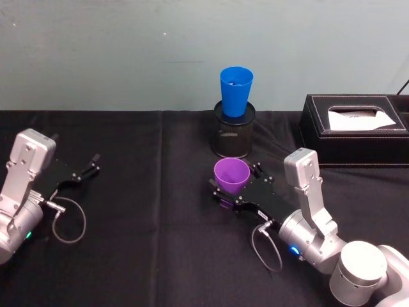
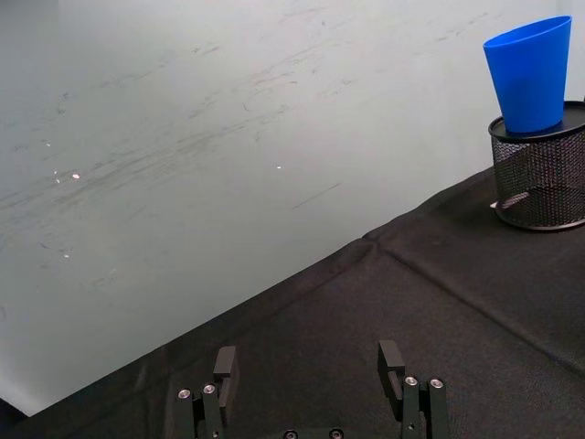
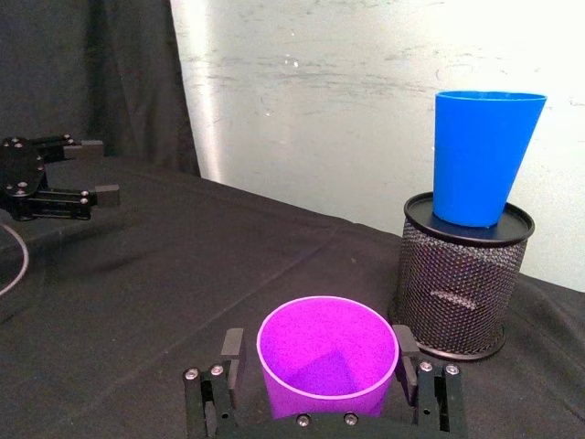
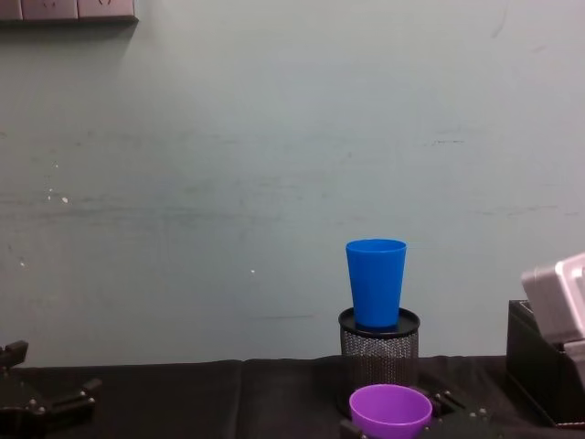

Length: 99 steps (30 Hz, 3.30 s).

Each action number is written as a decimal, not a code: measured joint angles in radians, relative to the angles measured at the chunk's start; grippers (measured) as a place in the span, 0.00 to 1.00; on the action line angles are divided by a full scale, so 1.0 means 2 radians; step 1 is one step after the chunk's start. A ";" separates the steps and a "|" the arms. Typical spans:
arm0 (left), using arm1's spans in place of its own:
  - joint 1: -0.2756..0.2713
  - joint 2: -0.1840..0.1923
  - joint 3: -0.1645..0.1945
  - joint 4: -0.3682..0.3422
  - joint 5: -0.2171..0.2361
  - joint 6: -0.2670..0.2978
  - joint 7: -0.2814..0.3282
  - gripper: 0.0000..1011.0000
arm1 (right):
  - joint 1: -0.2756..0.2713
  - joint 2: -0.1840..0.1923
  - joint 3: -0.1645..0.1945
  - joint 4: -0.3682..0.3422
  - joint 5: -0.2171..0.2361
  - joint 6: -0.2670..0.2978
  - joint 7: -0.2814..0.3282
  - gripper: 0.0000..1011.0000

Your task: Pick up one cup with a gripper and tap it against the other cup.

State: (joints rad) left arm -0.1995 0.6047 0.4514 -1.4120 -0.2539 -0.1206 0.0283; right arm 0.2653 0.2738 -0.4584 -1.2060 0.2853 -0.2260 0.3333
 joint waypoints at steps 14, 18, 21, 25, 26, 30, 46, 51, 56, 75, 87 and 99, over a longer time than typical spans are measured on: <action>0.000 0.000 0.000 0.000 0.000 0.000 0.000 0.99 | 0.001 -0.014 0.014 0.011 -0.011 0.001 0.007 0.99; 0.000 0.000 0.000 0.000 0.000 0.000 0.000 0.99 | 0.001 -0.018 0.018 0.016 -0.014 0.000 0.010 0.99; 0.000 0.000 0.000 0.000 0.000 0.000 0.000 0.99 | 0.002 -0.021 0.020 0.020 -0.017 0.000 0.011 0.99; 0.000 0.000 0.000 0.000 0.000 0.000 0.000 0.99 | 0.002 -0.024 0.024 0.022 -0.021 -0.002 0.013 0.99; 0.000 0.000 0.000 0.000 0.000 0.000 0.000 0.99 | 0.002 -0.025 0.025 0.023 -0.021 -0.003 0.014 0.99; 0.000 0.000 0.000 0.000 0.000 0.000 0.000 0.99 | 0.002 -0.028 0.029 0.026 -0.023 -0.003 0.015 0.97; 0.000 0.000 0.000 0.000 0.000 0.000 0.000 0.99 | -0.005 -0.035 0.044 0.010 -0.035 0.007 0.023 0.73; 0.000 0.000 0.000 0.000 0.000 0.000 0.000 0.99 | -0.015 -0.027 0.050 -0.029 -0.038 0.031 0.019 0.72; 0.000 0.000 0.000 0.000 0.000 0.000 0.000 0.99 | -0.023 -0.019 0.055 -0.065 -0.038 0.069 0.012 0.71; 0.000 0.000 0.000 0.000 0.000 0.000 0.000 0.99 | -0.043 0.017 0.065 -0.174 0.010 0.145 0.022 0.72; 0.000 0.000 0.000 0.000 0.000 0.000 0.000 0.99 | -0.043 0.018 0.064 -0.175 0.011 0.144 0.020 0.72; 0.000 0.000 0.000 0.000 0.000 0.000 0.000 0.99 | -0.042 0.017 0.064 -0.174 0.011 0.143 0.020 0.71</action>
State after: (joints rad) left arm -0.1995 0.6047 0.4514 -1.4120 -0.2539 -0.1206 0.0283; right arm 0.1806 0.3081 -0.3305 -1.5533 0.3066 0.0595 0.3733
